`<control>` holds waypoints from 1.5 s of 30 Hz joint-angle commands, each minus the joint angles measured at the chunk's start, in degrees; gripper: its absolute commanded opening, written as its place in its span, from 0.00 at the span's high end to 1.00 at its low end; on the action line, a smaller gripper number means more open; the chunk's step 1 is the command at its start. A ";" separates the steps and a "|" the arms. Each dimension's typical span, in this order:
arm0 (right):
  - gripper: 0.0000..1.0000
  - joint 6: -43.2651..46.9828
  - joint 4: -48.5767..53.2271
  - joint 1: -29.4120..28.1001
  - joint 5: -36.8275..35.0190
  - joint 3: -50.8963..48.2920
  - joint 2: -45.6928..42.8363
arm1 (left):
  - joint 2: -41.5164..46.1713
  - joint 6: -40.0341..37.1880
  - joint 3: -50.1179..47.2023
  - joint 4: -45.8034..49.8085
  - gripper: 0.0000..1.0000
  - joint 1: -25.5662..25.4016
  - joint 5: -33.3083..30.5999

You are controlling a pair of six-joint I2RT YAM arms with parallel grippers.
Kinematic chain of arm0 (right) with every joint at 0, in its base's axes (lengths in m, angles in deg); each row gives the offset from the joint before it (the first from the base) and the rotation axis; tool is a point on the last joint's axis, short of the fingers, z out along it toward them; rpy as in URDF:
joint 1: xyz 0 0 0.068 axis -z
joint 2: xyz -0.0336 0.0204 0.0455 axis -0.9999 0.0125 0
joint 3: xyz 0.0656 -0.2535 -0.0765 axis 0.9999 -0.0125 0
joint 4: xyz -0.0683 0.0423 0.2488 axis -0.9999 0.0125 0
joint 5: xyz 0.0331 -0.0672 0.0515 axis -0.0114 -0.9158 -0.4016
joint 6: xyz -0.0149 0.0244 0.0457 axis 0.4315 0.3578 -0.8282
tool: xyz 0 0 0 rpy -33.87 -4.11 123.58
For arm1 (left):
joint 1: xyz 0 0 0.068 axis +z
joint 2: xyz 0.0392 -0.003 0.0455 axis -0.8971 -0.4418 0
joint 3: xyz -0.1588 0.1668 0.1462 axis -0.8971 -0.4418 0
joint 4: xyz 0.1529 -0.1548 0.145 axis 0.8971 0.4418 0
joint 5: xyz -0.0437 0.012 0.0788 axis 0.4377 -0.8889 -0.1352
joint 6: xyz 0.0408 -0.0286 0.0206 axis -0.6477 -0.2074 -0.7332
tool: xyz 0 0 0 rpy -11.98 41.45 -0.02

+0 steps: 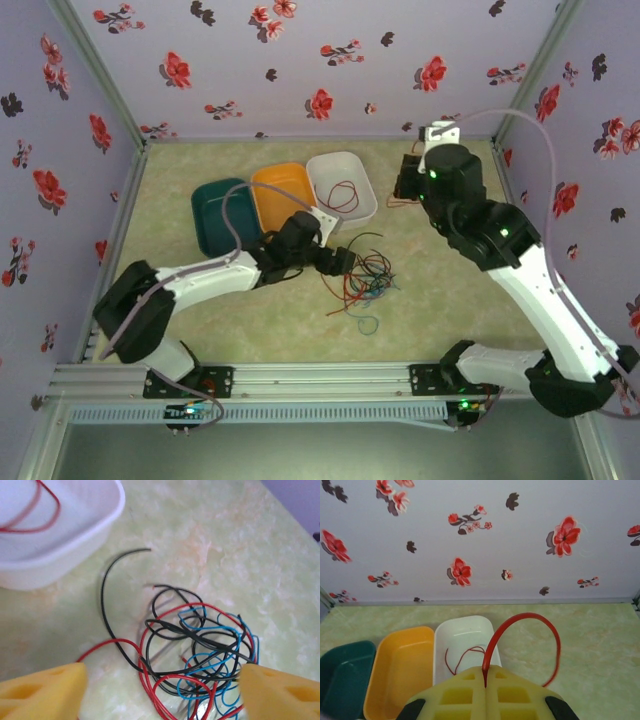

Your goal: Untangle the cables

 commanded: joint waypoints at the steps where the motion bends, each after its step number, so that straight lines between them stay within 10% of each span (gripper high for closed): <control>1: 1.00 2.43 -4.37 1.33 1.79 4.47 3.09 | 5.11 -1.93 -1.69 5.57 0.02 -0.18 -7.84; 11: 1.00 1.58 -10.28 7.16 13.89 10.71 17.32 | 21.52 -0.44 -8.26 9.17 0.00 2.19 -22.22; 28: 1.00 -0.81 -21.74 11.63 24.48 18.42 41.32 | 28.38 1.61 -14.86 6.41 0.00 5.26 -22.73; 45: 0.98 -6.61 -4.63 12.52 30.63 22.71 53.73 | 26.35 2.87 -14.73 6.85 0.00 5.98 -22.59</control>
